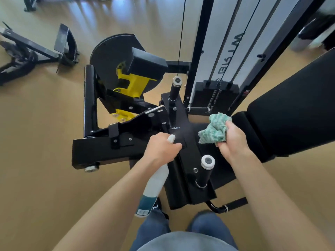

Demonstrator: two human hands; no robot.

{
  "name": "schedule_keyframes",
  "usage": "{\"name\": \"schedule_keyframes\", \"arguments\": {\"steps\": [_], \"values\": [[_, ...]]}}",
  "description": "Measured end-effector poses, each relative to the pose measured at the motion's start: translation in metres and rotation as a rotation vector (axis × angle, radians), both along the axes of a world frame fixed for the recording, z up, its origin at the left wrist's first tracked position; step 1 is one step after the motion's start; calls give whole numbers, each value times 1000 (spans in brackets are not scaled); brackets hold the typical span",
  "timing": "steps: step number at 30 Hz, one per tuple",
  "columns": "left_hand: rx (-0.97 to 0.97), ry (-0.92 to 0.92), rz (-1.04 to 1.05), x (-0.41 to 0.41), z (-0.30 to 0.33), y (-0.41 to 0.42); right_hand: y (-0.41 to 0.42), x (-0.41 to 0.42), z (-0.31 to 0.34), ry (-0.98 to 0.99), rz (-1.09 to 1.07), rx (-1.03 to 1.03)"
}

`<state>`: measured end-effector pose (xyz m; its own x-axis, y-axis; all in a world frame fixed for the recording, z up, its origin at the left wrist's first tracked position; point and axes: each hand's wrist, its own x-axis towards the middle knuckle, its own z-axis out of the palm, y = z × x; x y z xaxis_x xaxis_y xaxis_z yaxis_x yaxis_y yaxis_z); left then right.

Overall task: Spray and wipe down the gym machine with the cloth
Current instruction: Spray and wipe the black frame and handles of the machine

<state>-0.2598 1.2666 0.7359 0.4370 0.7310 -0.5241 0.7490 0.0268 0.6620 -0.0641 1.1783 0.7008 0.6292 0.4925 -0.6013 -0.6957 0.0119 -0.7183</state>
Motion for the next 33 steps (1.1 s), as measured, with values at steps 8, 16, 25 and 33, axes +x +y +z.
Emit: {"name": "schedule_keyframes", "arguments": {"steps": [8,16,25,33], "values": [[-9,-24,165,2,-10,17,30,-22,-32,-855,652,-191],[-13,-12,377,12,-13,16,76,3,-81,-1721,1482,-391],[-50,25,519,18,-21,19,-2,13,-82,-1882,1610,-175],[-29,79,483,24,-18,26,76,9,-82,-1871,1541,-336]]}}
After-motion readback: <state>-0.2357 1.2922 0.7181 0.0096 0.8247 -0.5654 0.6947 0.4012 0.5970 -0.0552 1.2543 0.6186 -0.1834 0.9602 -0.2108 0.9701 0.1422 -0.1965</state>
